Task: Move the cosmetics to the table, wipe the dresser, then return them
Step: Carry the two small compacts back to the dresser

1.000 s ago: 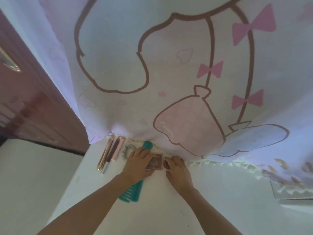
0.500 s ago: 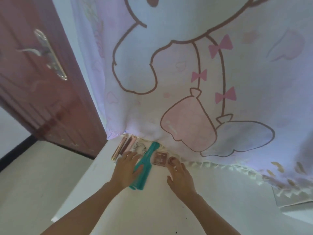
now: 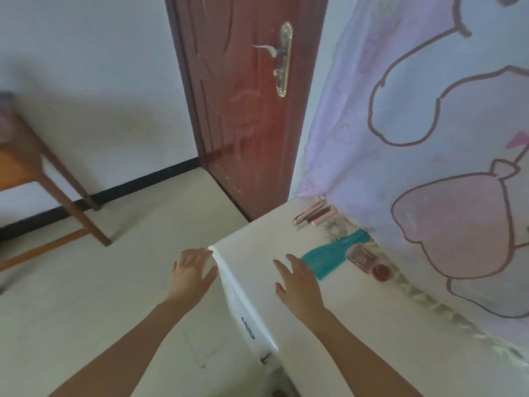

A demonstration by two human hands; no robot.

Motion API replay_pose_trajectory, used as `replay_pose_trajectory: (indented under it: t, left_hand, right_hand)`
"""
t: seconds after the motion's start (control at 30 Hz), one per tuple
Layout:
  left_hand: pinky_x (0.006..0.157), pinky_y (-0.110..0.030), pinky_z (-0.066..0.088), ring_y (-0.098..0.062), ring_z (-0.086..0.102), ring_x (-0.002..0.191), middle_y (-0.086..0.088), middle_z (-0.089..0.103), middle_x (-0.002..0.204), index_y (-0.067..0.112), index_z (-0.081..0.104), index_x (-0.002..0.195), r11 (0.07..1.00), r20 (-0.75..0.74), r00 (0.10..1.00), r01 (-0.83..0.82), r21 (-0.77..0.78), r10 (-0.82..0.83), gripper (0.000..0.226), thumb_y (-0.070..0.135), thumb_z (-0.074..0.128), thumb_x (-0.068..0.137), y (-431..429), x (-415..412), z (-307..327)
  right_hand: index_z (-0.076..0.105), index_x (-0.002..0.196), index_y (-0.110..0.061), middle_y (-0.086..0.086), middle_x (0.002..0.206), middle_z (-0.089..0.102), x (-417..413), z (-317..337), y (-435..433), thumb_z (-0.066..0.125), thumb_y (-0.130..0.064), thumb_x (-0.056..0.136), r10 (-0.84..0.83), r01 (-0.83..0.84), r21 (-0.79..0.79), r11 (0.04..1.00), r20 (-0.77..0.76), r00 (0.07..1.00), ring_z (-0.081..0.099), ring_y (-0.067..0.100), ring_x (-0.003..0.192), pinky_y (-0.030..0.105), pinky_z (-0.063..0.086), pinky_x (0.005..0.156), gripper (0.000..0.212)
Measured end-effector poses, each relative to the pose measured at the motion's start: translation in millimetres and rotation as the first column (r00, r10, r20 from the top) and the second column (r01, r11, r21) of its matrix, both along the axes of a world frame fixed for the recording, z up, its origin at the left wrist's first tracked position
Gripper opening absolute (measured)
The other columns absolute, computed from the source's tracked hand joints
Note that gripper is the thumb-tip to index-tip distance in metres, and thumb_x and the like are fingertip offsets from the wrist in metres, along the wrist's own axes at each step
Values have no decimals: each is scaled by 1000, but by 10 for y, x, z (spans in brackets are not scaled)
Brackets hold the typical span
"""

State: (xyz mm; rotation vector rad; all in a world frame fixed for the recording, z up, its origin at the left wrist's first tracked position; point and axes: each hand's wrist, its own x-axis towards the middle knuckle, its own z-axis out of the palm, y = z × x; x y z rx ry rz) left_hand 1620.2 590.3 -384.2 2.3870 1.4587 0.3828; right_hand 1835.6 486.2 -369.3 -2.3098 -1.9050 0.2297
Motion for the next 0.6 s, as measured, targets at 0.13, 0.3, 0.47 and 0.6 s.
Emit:
replay_pose_trajectory:
  t: [0.13,0.3,0.47,0.6]
  left_hand:
    - [95,-50,38,-36,45,121,-14,57,125,8,58,120,987,14,987,-158,-17,159,73,54,23,76,-133,-669,170]
    - [111,-40,18,-26,18,139,-4,32,148,18,38,138,950,-26,949,-312,30,313,89,63,3,69,-442,-1861,374]
    - [114,-39,12,-23,10,141,-1,25,151,21,31,141,864,-5,867,-497,76,499,53,45,35,94,-824,-3292,563]
    - [111,-42,18,-26,17,139,-4,32,148,18,38,137,754,24,757,-653,72,653,55,48,37,91,-1242,-4187,705]
  right_hand:
    - [72,95,-24,8,99,70,-585,85,215,50,-52,72,156,-152,-42,988,123,980,68,25,90,39,55,69,43]
    - [72,93,-28,6,100,70,-1704,227,402,34,-54,71,351,-349,-46,936,189,917,68,24,93,45,54,73,51]
    - [72,88,-30,4,98,70,-3042,394,424,33,-56,70,517,-516,-62,854,199,832,68,21,91,41,47,84,50]
    - [72,83,-33,0,95,71,-3940,530,381,32,-56,72,614,-616,-59,785,202,763,68,19,90,41,54,73,48]
